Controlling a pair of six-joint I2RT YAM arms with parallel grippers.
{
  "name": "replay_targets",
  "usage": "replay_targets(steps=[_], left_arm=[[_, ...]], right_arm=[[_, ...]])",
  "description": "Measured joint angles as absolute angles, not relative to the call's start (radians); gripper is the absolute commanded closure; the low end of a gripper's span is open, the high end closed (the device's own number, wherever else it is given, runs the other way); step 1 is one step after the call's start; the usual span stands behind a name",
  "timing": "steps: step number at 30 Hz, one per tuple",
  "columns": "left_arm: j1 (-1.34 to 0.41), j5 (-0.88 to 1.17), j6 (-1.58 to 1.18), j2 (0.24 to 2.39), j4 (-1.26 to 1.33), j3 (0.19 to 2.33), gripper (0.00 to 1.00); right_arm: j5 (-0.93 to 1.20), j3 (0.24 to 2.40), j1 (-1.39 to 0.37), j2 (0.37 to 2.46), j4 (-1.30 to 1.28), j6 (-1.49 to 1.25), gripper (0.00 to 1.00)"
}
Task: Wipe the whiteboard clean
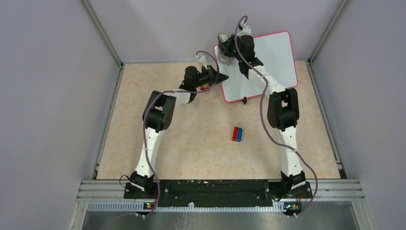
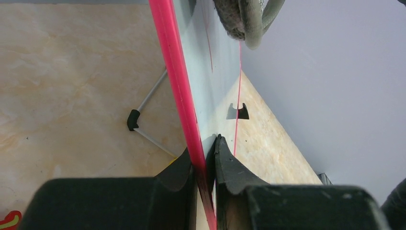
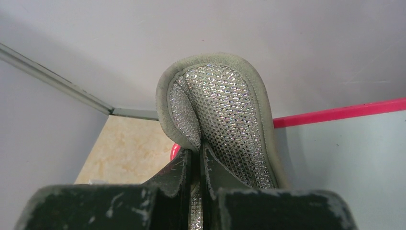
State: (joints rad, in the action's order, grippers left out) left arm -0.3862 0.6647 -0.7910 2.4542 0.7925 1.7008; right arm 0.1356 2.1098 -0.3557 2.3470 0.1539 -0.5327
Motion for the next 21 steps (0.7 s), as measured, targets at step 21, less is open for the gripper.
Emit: replay_targets(steps=[21], left_arm=[[-0.387,0.661,-0.791,2.454,0.791,1.702,1.0]], right_arm=[[0.174,1.869,-0.272,2.241,0.253,-0.559,1.0]])
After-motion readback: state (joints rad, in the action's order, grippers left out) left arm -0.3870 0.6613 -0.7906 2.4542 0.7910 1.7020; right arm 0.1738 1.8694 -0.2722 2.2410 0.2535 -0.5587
